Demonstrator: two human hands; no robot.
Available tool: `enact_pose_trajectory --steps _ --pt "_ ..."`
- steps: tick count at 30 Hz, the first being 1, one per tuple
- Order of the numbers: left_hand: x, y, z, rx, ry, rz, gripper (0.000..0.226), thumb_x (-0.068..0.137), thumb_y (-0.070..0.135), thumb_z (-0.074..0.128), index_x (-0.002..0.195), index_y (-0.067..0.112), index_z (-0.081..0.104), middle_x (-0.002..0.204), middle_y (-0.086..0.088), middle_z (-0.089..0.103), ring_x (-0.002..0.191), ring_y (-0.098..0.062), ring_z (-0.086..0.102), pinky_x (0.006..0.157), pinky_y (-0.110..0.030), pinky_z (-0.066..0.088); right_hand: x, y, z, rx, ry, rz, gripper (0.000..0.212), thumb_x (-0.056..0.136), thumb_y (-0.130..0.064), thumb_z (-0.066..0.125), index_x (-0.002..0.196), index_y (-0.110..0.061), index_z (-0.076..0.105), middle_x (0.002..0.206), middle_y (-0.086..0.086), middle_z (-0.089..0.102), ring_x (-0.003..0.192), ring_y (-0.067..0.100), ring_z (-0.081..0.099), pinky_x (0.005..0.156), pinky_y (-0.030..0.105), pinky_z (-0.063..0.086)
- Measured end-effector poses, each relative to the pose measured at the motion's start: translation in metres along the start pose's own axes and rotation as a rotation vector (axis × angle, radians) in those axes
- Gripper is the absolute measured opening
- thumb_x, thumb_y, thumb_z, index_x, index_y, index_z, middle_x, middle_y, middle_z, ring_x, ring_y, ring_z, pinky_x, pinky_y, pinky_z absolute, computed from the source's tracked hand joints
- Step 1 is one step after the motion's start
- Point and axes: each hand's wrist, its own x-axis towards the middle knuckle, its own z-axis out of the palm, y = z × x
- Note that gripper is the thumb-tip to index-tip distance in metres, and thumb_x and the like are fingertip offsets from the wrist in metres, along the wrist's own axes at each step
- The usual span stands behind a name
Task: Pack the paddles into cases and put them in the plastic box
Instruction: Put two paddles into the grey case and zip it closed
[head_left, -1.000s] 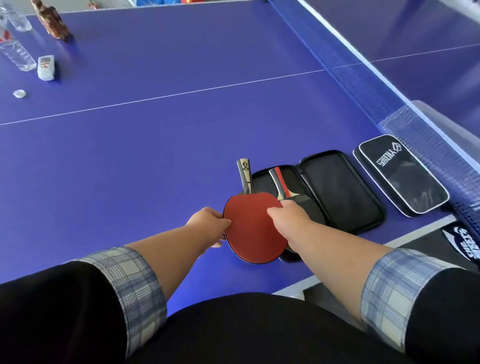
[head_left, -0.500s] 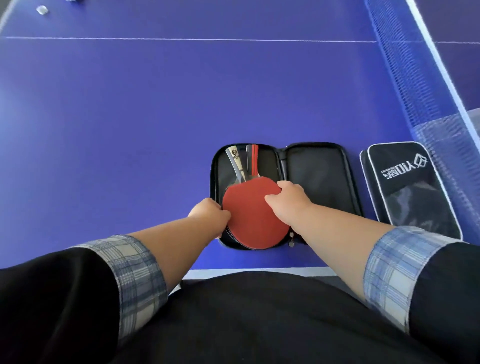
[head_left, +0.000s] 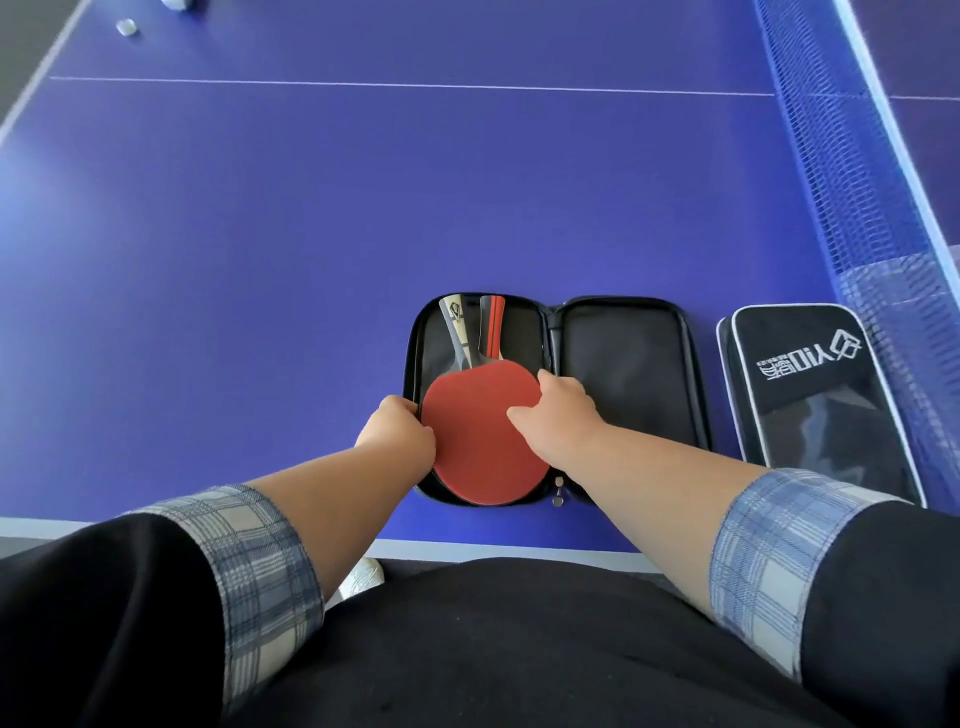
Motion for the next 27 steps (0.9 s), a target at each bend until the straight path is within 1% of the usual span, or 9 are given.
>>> enact_pose_trajectory --steps 2,5,10,14,16,20,23,25,27 --pt "-0.005 0.003 0.001 0.047 0.071 0.001 0.044 0.088 0.019 0.056 0.131 0.021 0.046 0.118 -0.007 0.052 0.094 -0.028 0.059 0.073 -0.039 0.051 0.0 0.005 -0.003 0.06 0.044 -0.011 0.07 0.092 -0.038 0.055 0.155 -0.018 0.032 0.154 0.008 0.035 0.135 0.032 0.041 0.108 0.045 0.042" --pt "-0.01 0.028 0.01 0.175 0.131 0.219 0.047 0.089 0.024 0.055 0.134 0.028 0.044 0.128 -0.004 0.045 0.115 -0.027 0.046 0.079 -0.041 0.046 0.0 0.031 -0.024 0.141 0.178 0.047 0.065 0.093 -0.036 0.054 0.154 -0.02 0.036 0.152 0.007 0.038 0.135 0.031 0.039 0.105 0.043 0.042" --pt "-0.02 0.081 0.047 0.338 -0.063 0.609 0.044 0.092 0.024 0.051 0.135 0.029 0.046 0.135 -0.002 0.047 0.126 -0.025 0.042 0.099 -0.039 0.038 -0.004 0.099 -0.062 0.172 0.328 0.24 0.06 0.093 -0.032 0.056 0.15 -0.022 0.042 0.148 0.008 0.043 0.132 0.033 0.042 0.094 0.04 0.045" --pt "-0.027 0.111 0.088 0.563 -0.199 0.804 0.043 0.094 0.026 0.046 0.135 0.036 0.047 0.144 0.008 0.046 0.129 -0.021 0.043 0.1 -0.04 0.035 -0.011 0.136 -0.069 0.269 0.309 0.347 0.063 0.09 -0.03 0.058 0.149 -0.018 0.042 0.142 0.011 0.05 0.124 0.034 0.052 0.1 0.041 0.047" --pt "-0.029 0.122 0.106 0.698 -0.169 0.802 0.045 0.096 0.029 0.042 0.139 0.041 0.042 0.146 0.013 0.044 0.131 -0.02 0.041 0.1 -0.044 0.031 -0.014 0.146 -0.066 0.356 0.296 0.365 0.063 0.091 -0.028 0.058 0.15 -0.018 0.04 0.145 0.009 0.05 0.123 0.032 0.054 0.099 0.038 0.047" --pt "-0.034 0.145 0.132 0.76 -0.186 0.76 0.051 0.097 0.032 0.045 0.146 0.04 0.032 0.144 0.001 0.043 0.131 -0.027 0.039 0.103 -0.045 0.033 -0.014 0.152 -0.064 0.567 0.314 0.362 0.061 0.094 -0.025 0.055 0.151 -0.02 0.038 0.152 0.002 0.046 0.128 0.026 0.051 0.099 0.033 0.041" --pt "-0.042 0.168 0.146 0.585 -0.315 0.703 0.052 0.099 0.036 0.045 0.147 0.042 0.027 0.145 -0.004 0.037 0.132 -0.029 0.035 0.102 -0.049 0.04 -0.012 0.154 -0.072 0.631 0.311 0.37 0.04 0.099 -0.028 0.049 0.136 -0.015 0.055 0.128 0.006 0.06 0.113 0.029 0.056 0.094 0.034 0.043" --pt "-0.047 0.18 0.148 0.423 -0.334 0.673 0.05 0.099 0.042 0.042 0.147 0.042 0.028 0.141 -0.003 0.04 0.124 -0.027 0.044 0.098 -0.049 0.045 -0.012 0.154 -0.077 0.704 0.303 0.321 0.034 0.1 -0.028 0.043 0.12 -0.011 0.064 0.121 0.006 0.065 0.11 0.031 0.058 0.096 0.04 0.046" --pt "-0.05 0.186 0.143 0.229 -0.319 0.626 0.049 0.097 0.05 0.041 0.144 0.042 0.03 0.137 0.001 0.043 0.108 -0.022 0.056 0.089 -0.045 0.051 -0.015 0.151 -0.08 0.881 0.3 0.305 0.031 0.099 -0.036 0.045 0.114 -0.02 0.067 0.113 -0.005 0.063 0.108 0.023 0.058 0.094 0.038 0.045"
